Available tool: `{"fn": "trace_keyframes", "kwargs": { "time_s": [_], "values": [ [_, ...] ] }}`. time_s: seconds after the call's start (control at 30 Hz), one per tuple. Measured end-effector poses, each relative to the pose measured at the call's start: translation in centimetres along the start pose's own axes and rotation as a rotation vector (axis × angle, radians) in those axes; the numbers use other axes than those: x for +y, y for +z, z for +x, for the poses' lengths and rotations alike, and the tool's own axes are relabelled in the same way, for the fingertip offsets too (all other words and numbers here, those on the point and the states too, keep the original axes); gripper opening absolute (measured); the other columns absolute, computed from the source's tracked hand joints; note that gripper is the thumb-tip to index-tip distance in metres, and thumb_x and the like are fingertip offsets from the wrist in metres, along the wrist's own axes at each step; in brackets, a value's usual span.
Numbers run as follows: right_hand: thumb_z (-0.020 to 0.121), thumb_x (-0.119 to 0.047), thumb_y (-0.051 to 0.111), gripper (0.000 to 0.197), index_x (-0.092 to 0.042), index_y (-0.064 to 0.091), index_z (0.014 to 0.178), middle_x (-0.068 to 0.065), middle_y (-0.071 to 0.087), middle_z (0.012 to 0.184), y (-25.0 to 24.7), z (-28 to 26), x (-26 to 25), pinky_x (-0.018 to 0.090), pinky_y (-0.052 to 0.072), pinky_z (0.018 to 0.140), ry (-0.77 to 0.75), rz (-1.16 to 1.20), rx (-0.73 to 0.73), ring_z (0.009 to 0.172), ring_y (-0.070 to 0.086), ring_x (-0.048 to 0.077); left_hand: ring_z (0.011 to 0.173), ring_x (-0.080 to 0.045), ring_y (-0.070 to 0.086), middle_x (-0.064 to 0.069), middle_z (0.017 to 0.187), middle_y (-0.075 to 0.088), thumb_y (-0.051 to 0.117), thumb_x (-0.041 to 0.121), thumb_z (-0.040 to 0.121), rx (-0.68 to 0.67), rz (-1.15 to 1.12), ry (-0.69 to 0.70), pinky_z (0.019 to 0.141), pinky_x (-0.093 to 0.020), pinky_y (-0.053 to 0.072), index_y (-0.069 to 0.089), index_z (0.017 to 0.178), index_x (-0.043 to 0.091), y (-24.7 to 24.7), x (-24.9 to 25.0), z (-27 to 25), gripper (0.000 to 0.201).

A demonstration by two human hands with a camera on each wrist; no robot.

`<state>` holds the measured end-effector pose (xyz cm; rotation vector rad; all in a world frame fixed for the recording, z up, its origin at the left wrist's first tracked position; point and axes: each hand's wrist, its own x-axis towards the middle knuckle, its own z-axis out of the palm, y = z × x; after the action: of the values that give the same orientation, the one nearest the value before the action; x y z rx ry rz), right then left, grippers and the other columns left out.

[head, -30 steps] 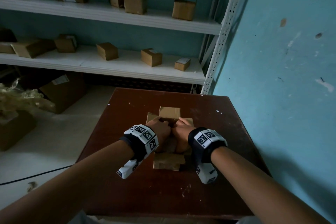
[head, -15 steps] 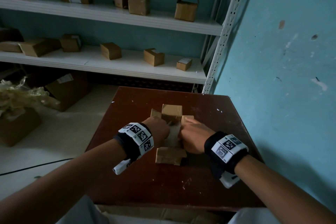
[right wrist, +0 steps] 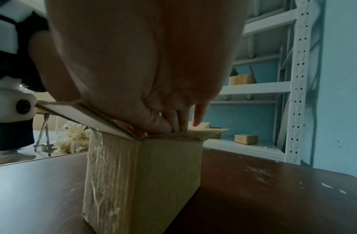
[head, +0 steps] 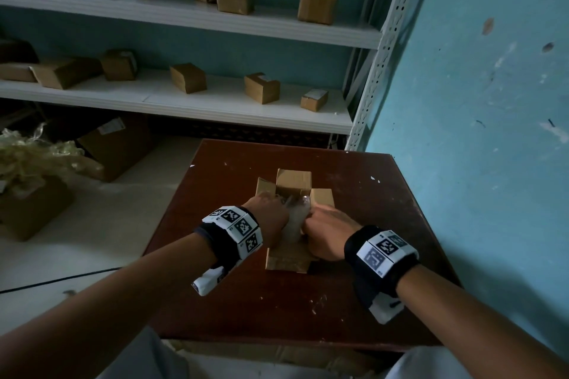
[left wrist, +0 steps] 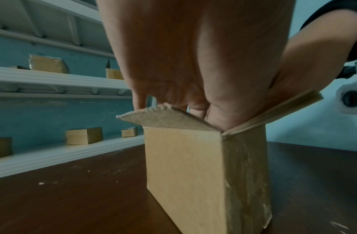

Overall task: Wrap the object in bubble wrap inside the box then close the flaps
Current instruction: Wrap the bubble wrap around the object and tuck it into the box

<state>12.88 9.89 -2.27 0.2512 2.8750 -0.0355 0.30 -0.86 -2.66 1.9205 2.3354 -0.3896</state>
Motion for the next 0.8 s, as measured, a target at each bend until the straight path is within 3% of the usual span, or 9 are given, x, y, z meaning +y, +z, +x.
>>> {"fn": "trace_keyframes", "kwargs": {
  "time_s": [0.13, 0.2, 0.27, 0.4, 0.53, 0.67, 0.8],
  "values": [
    [0.092, -0.027, 0.050, 0.027, -0.019, 0.064, 0.114, 0.004, 0.054, 0.126, -0.7, -0.1, 0.0, 0.043, 0.036, 0.108, 0.003, 0.008, -0.066, 0.125, 0.042, 0.025, 0.100, -0.020, 0.060, -0.004, 0.103, 0.067, 0.058, 0.032, 0.089, 0.002, -0.016, 0.013, 0.097, -0.034, 0.045, 0.071, 0.096, 0.014, 0.0, -0.3, 0.0, 0.024],
    [0.093, -0.029, 0.048, 0.031, -0.016, 0.063, 0.116, 0.008, 0.052, 0.135, -1.6, 0.0, 0.0, 0.046, 0.014, 0.119, 0.001, -0.044, -0.082, 0.137, 0.031, 0.028, 0.110, -0.021, 0.055, -0.003, 0.109, 0.065, 0.057, 0.035, 0.088, 0.065, 0.000, 0.008, 0.104, -0.038, 0.040, 0.071, 0.094, 0.016, -0.3, -0.5, 0.2, 0.025],
    [0.095, -0.029, 0.047, 0.032, -0.010, 0.063, 0.114, 0.013, 0.049, 0.138, -2.3, 0.3, -0.2, 0.044, 0.001, 0.121, 0.042, -0.066, -0.065, 0.140, 0.026, 0.029, 0.118, -0.021, 0.047, -0.001, 0.116, 0.064, 0.055, 0.038, 0.089, 0.096, 0.037, -0.010, 0.108, -0.038, 0.033, 0.070, 0.101, 0.017, -0.8, -0.6, 0.1, 0.029],
    [0.094, -0.027, 0.044, 0.032, -0.010, 0.061, 0.116, 0.012, 0.052, 0.136, -2.8, 1.2, -0.2, 0.047, -0.002, 0.120, 0.123, -0.054, -0.091, 0.140, 0.026, 0.030, 0.129, -0.023, 0.040, -0.002, 0.133, 0.055, 0.055, 0.038, 0.091, 0.107, 0.090, -0.070, 0.113, -0.040, 0.024, 0.053, 0.127, 0.016, -1.3, -0.5, 0.3, 0.043],
    [0.093, -0.025, 0.047, 0.028, -0.010, 0.064, 0.111, 0.011, 0.054, 0.134, -3.0, 2.5, -0.5, 0.046, -0.004, 0.119, 0.171, -0.106, -0.176, 0.141, 0.022, 0.031, 0.128, -0.024, 0.040, -0.003, 0.131, 0.056, 0.053, 0.040, 0.091, 0.050, 0.136, -0.095, 0.114, -0.042, 0.022, 0.051, 0.128, 0.018, -1.5, -0.4, 0.7, 0.043],
    [0.092, -0.045, 0.049, 0.043, -0.017, 0.060, 0.124, 0.008, 0.049, 0.143, -2.1, 3.9, 0.0, 0.048, -0.009, 0.118, 0.141, -0.095, -0.186, 0.147, 0.008, 0.031, 0.128, -0.025, 0.038, -0.005, 0.134, 0.053, 0.054, 0.039, 0.092, 0.040, 0.164, -0.103, 0.114, -0.042, 0.021, 0.050, 0.131, 0.016, -1.4, -0.4, 1.1, 0.045],
    [0.082, -0.060, 0.054, 0.058, -0.025, 0.055, 0.129, 0.009, 0.039, 0.151, -0.4, 4.8, 1.2, 0.052, -0.006, 0.118, 0.131, -0.078, -0.144, 0.148, -0.001, 0.032, 0.134, -0.026, 0.032, -0.005, 0.141, 0.048, 0.057, 0.039, 0.090, 0.006, 0.155, -0.124, 0.116, -0.046, 0.017, 0.048, 0.134, 0.016, -0.8, -0.6, 1.9, 0.050]
  ]
}}
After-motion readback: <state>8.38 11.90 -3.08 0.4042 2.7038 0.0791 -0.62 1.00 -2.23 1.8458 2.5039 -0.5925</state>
